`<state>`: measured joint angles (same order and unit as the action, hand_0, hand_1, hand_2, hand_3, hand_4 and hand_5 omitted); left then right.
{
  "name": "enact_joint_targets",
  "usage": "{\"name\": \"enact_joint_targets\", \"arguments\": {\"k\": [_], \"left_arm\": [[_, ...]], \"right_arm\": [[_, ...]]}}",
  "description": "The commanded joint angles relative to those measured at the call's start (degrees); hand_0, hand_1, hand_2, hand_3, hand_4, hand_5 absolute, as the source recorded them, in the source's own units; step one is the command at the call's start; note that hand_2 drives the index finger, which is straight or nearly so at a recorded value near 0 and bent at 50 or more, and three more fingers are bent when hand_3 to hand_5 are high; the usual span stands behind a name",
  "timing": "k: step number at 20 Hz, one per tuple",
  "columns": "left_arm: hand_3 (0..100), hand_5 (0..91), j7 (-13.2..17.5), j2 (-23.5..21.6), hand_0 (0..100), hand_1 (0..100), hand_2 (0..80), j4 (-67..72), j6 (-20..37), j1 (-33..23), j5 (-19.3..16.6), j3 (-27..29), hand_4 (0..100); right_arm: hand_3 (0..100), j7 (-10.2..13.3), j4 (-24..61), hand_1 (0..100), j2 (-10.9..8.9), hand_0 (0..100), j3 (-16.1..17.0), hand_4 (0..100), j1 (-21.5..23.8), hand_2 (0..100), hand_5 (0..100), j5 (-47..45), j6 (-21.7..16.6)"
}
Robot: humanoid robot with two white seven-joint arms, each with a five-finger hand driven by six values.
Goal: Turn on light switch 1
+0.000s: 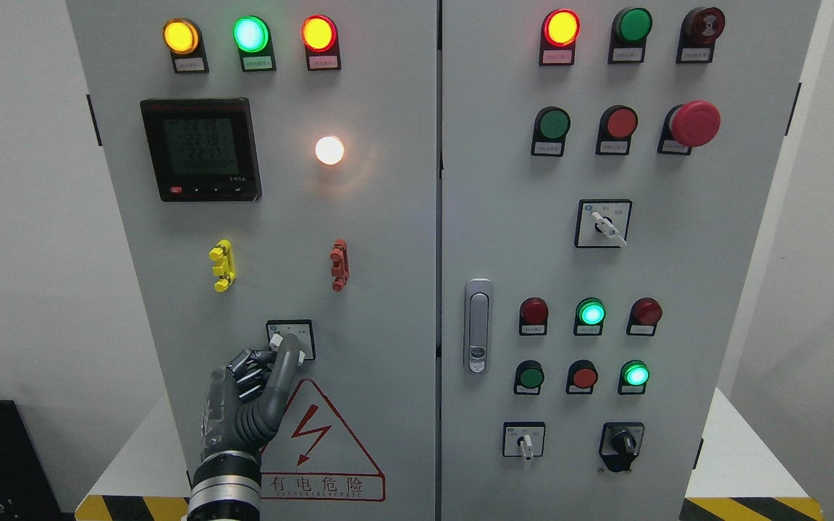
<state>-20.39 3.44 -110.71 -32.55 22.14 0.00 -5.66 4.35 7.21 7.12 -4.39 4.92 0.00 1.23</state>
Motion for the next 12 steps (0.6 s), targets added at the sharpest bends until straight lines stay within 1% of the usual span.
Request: {"name": "enact_joint_targets", "arguments": {"k": [1, 7, 9, 12], "left_arm": [[100, 88.9, 0.00, -0.27, 13, 45, 61.1, -1.96, 0.12, -1.40, 0.18, -0.05, 99], [100, 88.9, 0.09, -0.19, 11, 45, 61.5, -3.80, 0.90, -5.35, 0.18, -0.05, 99], [100, 88.9, 0.09, -0.27, 11, 44, 61.6, -4.33, 3.70, -7.80, 0.09, 0.30, 99], [100, 88.9, 0.53, -0.62, 10, 44, 61.8, -4.42, 11.52, -13.60, 0.09, 1.18, 99]], "right_arm": [[0, -0.04, 0.00, 0, 0.00, 0, 0.00, 0, 0.00, 0, 0, -1.41, 0.00], [0, -0.04, 0.00, 0, 0.00, 0, 0.00, 0, 0.00, 0, 0, -1.41, 0.00], [0, -0.04, 0.00, 0, 0.00, 0, 0.00, 0, 0.00, 0, 0, -1.41, 0.00], [0, -0.04, 0.00, 0, 0.00, 0, 0.00, 0, 0.00, 0, 0, -1.41, 0.00]]}}
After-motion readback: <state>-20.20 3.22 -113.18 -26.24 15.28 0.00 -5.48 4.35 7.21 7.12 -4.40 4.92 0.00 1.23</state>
